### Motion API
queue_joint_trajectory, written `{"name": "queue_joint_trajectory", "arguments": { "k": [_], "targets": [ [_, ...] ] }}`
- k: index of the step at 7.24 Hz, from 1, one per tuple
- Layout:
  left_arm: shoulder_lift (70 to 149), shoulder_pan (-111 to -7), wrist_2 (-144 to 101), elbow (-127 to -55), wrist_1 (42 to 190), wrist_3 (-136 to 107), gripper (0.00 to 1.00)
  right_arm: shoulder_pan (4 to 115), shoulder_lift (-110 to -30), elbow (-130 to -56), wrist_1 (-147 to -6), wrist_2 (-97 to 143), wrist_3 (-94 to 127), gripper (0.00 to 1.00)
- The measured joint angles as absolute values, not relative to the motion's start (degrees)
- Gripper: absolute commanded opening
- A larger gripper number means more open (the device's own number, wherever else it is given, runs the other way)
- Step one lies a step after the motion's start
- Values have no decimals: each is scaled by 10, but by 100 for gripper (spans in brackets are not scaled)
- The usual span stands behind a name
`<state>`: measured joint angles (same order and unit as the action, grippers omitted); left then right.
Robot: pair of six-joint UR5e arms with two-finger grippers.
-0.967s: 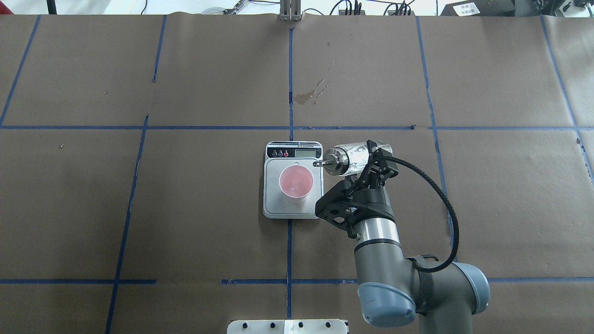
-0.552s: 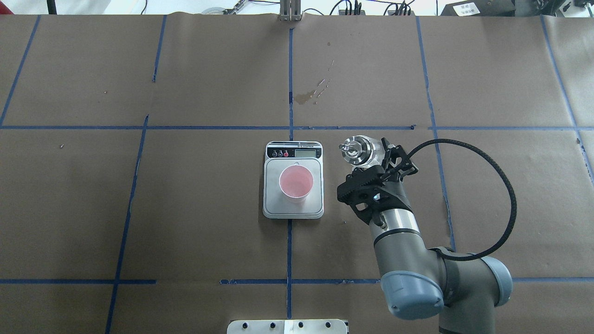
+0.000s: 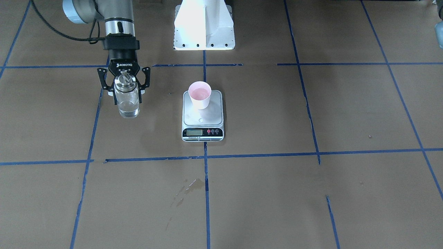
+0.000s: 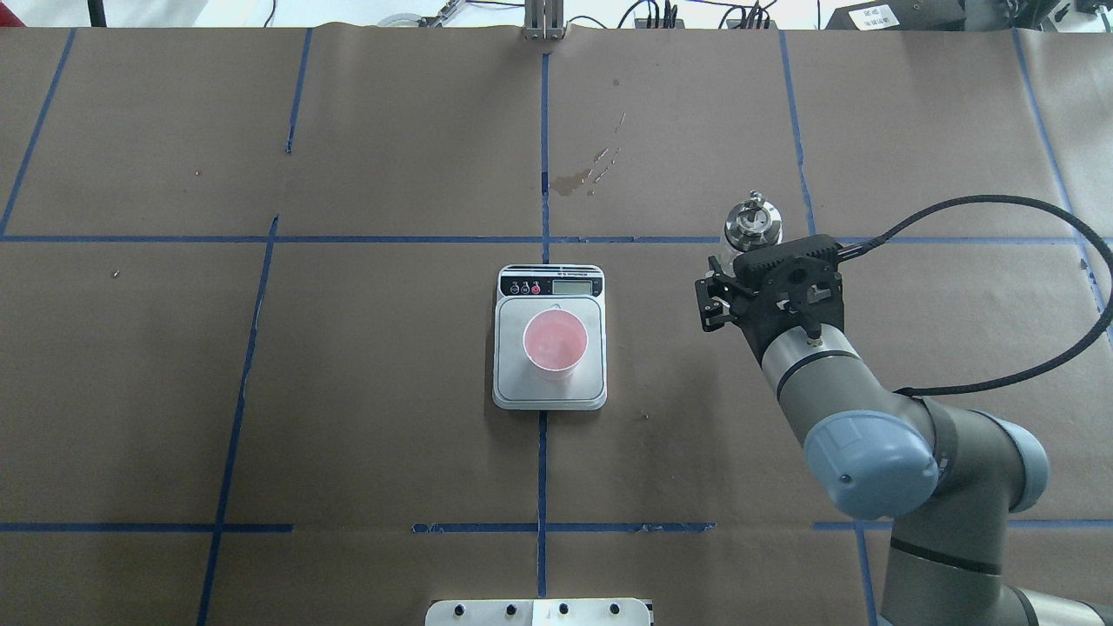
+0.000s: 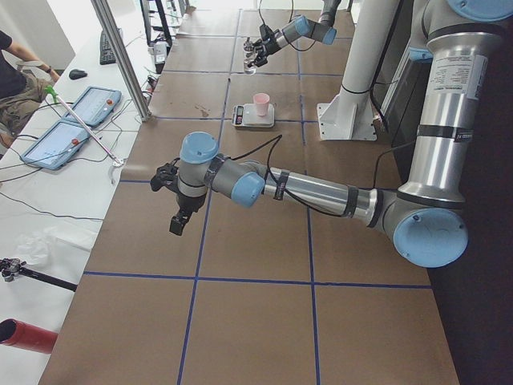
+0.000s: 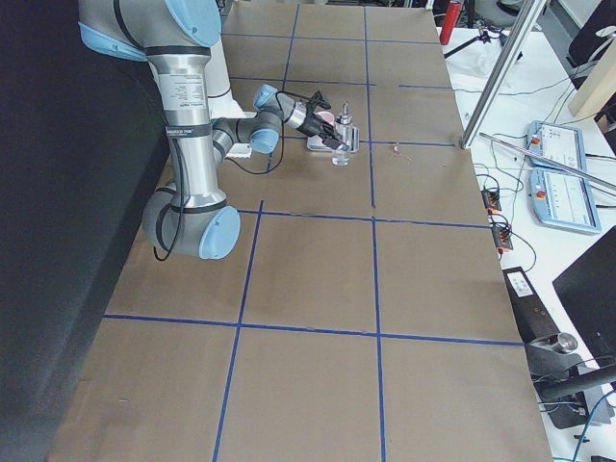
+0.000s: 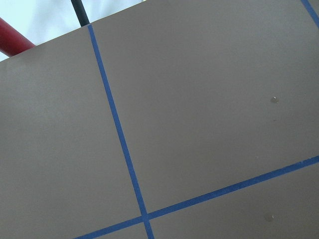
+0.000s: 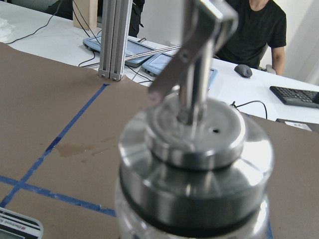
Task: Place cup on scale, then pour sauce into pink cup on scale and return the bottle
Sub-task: 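Tilt the bottle upright and carry it back with the right gripper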
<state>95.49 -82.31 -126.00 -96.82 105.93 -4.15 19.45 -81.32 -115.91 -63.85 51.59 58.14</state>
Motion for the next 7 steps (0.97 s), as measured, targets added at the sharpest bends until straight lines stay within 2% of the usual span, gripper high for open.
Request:
{"name": "queue_joint_trajectory", "arguments": {
  "k": [2, 5, 7],
  "targets": [
    [952, -824, -1260, -976, 1059, -43, 100, 208, -867, -1132, -519, 547, 603, 0],
    [951, -824, -1260, -978, 1059, -43, 100, 210, -924, -1037, -318, 553, 593, 0],
    [951, -824, -1260, -978, 1059, -43, 100, 211, -951, -1023, -281, 558, 560, 0]
  ]
}}
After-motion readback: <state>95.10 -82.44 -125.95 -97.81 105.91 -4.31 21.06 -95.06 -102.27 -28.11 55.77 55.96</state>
